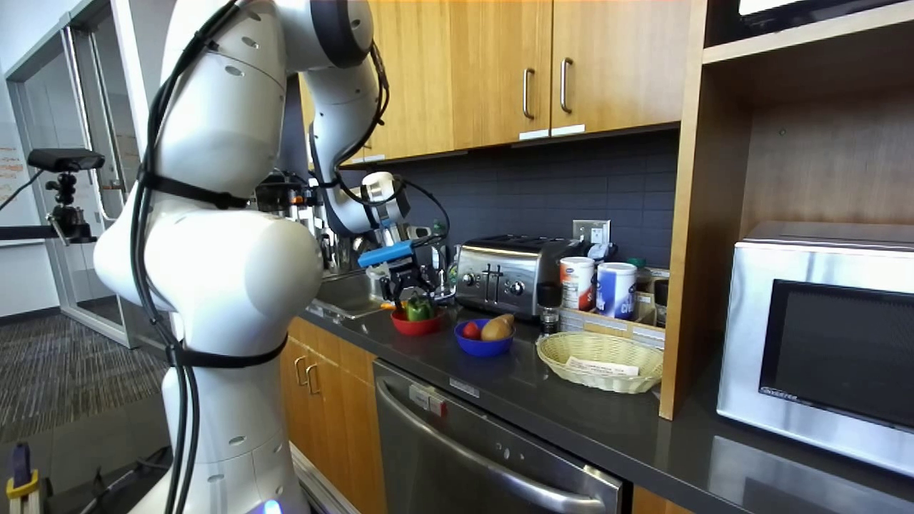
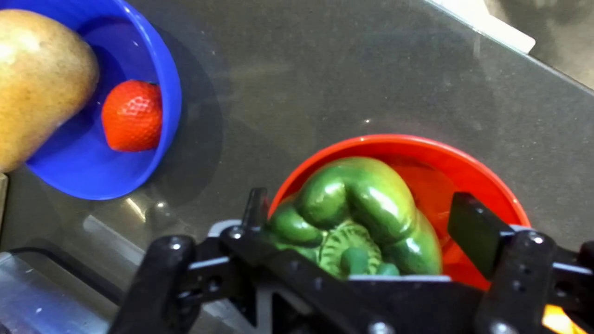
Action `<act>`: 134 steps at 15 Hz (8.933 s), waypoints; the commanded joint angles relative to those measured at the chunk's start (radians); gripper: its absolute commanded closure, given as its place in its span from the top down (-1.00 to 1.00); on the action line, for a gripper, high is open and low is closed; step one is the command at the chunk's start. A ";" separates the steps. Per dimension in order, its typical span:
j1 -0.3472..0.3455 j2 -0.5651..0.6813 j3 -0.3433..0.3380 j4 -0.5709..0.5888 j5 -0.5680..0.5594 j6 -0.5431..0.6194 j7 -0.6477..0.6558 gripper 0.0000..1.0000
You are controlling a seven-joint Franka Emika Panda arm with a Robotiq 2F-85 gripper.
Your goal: Pick up the green pepper toy and put it on the kitchen counter
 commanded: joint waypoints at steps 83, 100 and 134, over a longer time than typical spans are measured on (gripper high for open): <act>-0.075 -0.149 0.017 -0.140 0.146 -0.213 0.020 0.37; -0.069 -0.133 0.031 -0.127 0.138 -0.144 -0.062 0.37; -0.025 -0.203 0.079 -0.123 0.045 -0.145 -0.065 1.00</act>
